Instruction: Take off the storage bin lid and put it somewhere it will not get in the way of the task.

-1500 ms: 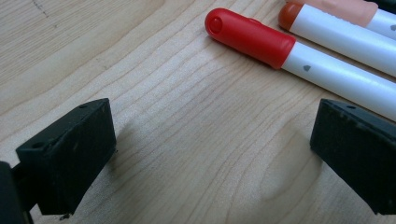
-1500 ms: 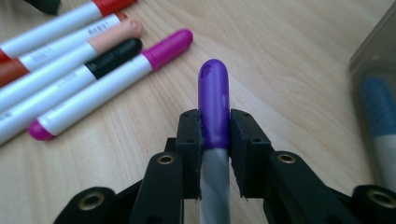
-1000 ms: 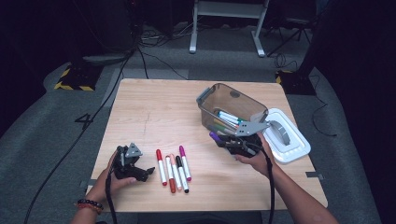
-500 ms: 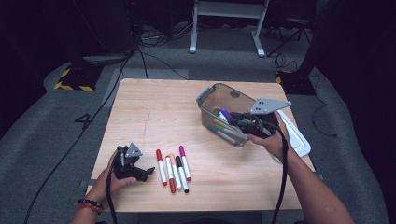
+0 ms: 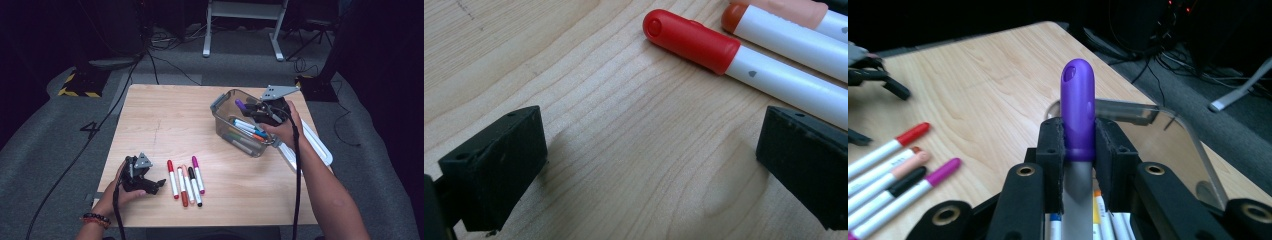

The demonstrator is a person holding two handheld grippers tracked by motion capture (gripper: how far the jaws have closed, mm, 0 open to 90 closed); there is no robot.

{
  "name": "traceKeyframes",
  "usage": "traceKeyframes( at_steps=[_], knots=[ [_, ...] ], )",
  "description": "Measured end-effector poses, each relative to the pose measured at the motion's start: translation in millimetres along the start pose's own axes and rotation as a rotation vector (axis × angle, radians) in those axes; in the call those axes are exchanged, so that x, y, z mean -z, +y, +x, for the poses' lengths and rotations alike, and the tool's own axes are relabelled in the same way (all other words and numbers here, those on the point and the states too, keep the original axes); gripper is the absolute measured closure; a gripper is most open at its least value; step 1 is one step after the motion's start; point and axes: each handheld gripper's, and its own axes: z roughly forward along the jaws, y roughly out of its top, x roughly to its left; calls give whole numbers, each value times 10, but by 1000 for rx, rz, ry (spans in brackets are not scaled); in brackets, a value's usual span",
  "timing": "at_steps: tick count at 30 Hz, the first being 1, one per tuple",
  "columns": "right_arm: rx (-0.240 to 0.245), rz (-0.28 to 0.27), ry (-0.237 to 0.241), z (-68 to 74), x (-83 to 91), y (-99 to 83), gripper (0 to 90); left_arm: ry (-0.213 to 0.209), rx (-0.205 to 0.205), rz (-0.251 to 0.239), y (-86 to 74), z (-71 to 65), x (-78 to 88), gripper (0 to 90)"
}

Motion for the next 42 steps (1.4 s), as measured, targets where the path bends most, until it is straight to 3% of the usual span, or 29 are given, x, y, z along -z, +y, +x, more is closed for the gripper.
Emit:
traceKeyframes(
  at_steps=[7, 14, 19, 24, 32, 38, 40, 42],
  knots=[
    [-23, 79, 13, -177, -248, -52, 751, -2, -8, 1, 3, 7, -1, 1],
    [-52, 212, 30, -343, -523, -226, 752, -5, -4, 0, 3, 5, -3, 1],
    [-55, 322, 47, -378, -659, -315, 751, -4, -4, 0, 3, 5, -2, 2],
    [-40, 408, 75, -309, -776, -351, 751, -7, -7, 0, 5, 8, -4, 2],
    [-12, 493, 101, -248, -884, -351, 750, -10, -11, -1, 10, 11, -9, 1],
    [-14, 507, 106, -237, -932, -353, 740, -13, -13, -1, 12, 12, -11, 1],
    [-23, 511, 110, -237, -943, -356, 680, -13, -13, -1, 12, 12, -11, 1],
    [-26, 489, 84, -252, -933, -355, 632, -13, -13, -1, 12, 11, -11, 1]
  ],
)
